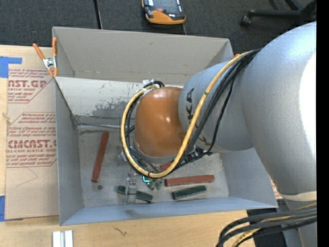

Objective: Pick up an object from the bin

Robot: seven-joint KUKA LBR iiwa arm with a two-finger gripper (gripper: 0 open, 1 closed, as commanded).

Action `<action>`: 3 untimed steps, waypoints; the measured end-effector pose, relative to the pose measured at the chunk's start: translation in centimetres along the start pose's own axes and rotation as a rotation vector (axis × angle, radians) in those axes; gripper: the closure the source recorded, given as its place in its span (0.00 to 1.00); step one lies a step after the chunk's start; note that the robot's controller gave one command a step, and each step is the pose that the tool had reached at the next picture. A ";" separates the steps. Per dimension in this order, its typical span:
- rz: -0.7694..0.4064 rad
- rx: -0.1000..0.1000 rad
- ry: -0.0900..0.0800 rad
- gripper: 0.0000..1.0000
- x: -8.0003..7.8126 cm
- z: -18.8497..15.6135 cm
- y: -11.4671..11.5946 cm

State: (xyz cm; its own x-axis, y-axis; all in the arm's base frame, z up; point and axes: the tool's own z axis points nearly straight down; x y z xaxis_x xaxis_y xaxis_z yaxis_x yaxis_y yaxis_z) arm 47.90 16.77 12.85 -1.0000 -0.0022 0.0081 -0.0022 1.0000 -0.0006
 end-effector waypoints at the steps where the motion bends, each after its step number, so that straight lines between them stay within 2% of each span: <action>1: 0.002 -0.001 -0.007 0.00 -0.2 -0.4 -0.1; 2: 0.017 0.002 -0.003 0.00 -1.4 6.3 -5.7; 3: 0.055 -0.002 -0.012 0.00 -0.7 5.9 -4.4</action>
Offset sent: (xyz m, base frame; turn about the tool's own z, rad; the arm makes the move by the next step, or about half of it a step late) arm 0.0149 -0.0535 -0.0585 0.0129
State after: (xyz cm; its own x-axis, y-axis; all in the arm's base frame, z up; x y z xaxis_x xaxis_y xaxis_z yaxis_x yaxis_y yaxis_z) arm 48.58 12.32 7.00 -0.9986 0.0525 -0.0035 0.0525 0.9986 0.0014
